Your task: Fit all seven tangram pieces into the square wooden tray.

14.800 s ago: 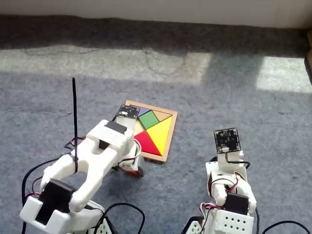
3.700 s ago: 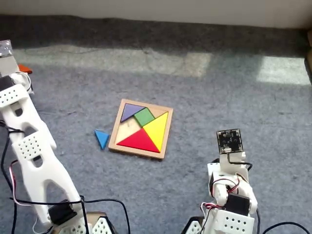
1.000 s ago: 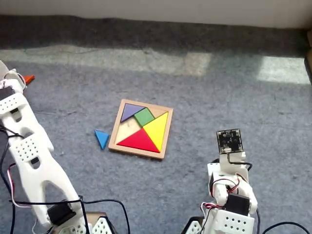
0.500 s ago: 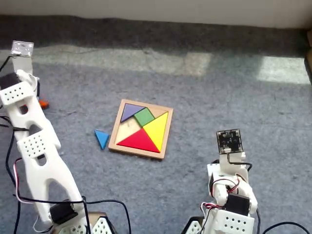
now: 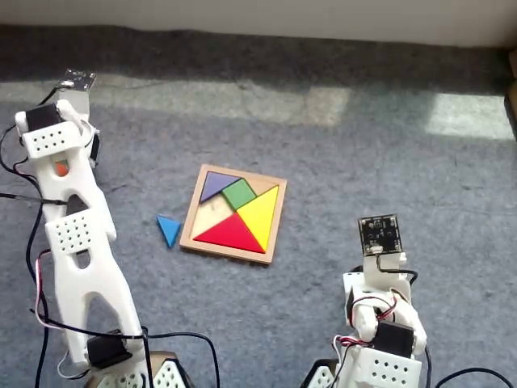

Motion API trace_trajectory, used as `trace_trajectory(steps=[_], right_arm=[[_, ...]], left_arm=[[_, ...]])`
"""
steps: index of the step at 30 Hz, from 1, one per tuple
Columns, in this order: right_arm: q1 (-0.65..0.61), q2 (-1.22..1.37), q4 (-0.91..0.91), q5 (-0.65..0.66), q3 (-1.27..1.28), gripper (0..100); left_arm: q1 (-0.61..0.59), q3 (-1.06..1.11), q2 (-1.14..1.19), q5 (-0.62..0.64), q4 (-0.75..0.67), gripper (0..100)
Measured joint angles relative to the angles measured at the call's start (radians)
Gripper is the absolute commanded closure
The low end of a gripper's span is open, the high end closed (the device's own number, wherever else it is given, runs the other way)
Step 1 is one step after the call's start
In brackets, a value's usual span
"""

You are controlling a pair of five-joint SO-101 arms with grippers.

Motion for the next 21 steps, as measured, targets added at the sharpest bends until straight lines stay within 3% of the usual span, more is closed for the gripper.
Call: trace_trajectory(steps=[7,21], right_arm=[[0.000,0.000,0.000,0.000,0.000,99.3],[0.000,0.000,0.000,0.000,0.000,99.3]], left_arm=[[0.035,0.192,-0.192,0.031,0.005,94],[0.192,1.111,-0.937,0.031,0.005,94]])
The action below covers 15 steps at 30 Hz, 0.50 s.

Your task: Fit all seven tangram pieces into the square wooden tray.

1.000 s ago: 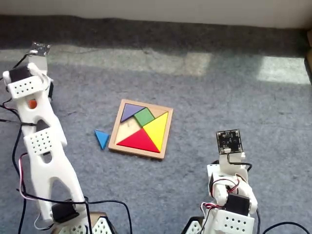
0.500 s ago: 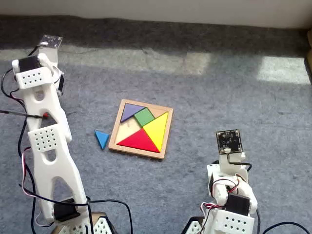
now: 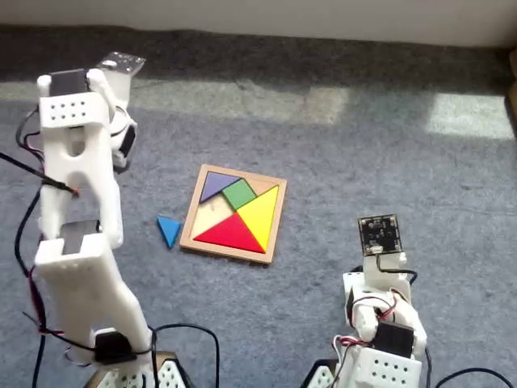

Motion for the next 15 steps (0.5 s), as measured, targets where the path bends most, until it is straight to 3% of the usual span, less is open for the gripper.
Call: trace_trajectory(steps=[5,15], right_arm=[[0.000,0.000,0.000,0.000,0.000,99.3],[0.000,0.000,0.000,0.000,0.000,99.3]], left_arm=[[0.032,0.278,-0.187,0.023,-0.040,93],[0.109,0.848,-0.559,0.091,-0.310,71]])
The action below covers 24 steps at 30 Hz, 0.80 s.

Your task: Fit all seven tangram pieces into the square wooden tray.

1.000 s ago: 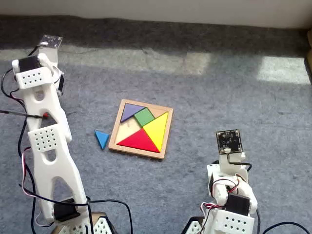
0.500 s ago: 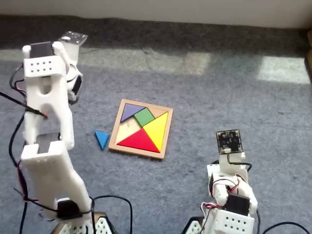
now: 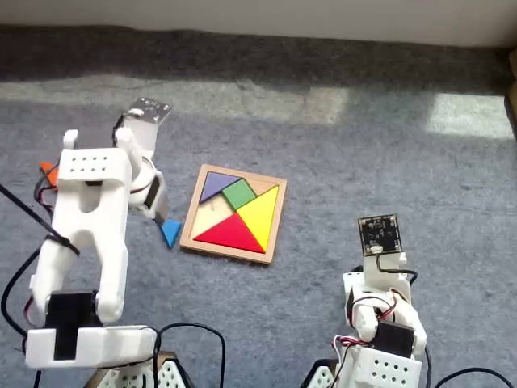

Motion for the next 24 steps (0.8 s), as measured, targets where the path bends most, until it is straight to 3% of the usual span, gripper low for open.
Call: trace_trajectory(steps=[6,12,24], right_arm=[[0.000,0.000,0.000,0.000,0.000,99.3],[0.000,0.000,0.000,0.000,0.000,99.3],[0.000,0.000,0.000,0.000,0.000,99.3]], left_arm=[[0.008,0.210,-0.018,0.107,-0.239,71],[0.011,0.226,0.144,0.117,-0.377,74],[0.014,0.129,0.262,0.149,-0.382,74]])
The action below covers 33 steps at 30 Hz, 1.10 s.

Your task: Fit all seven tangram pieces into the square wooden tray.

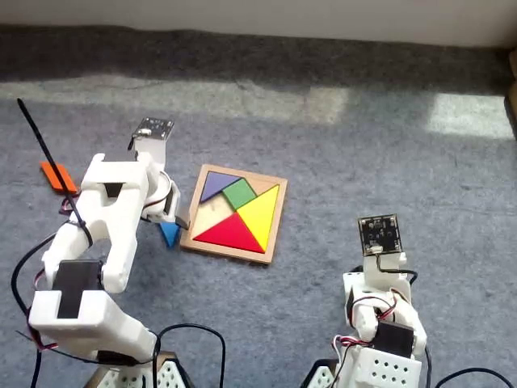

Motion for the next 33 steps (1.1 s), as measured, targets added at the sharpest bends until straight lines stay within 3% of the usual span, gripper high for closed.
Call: trace_trajectory(steps=[28,33], right_arm=[[0.000,0.000,0.000,0.000,0.000,99.3],[0.000,0.000,0.000,0.000,0.000,99.3]], left_arm=[[-0.087,-0.017,0.020,0.000,0.060,75],[-0.083,-0.017,0.025,0.002,0.068,81]])
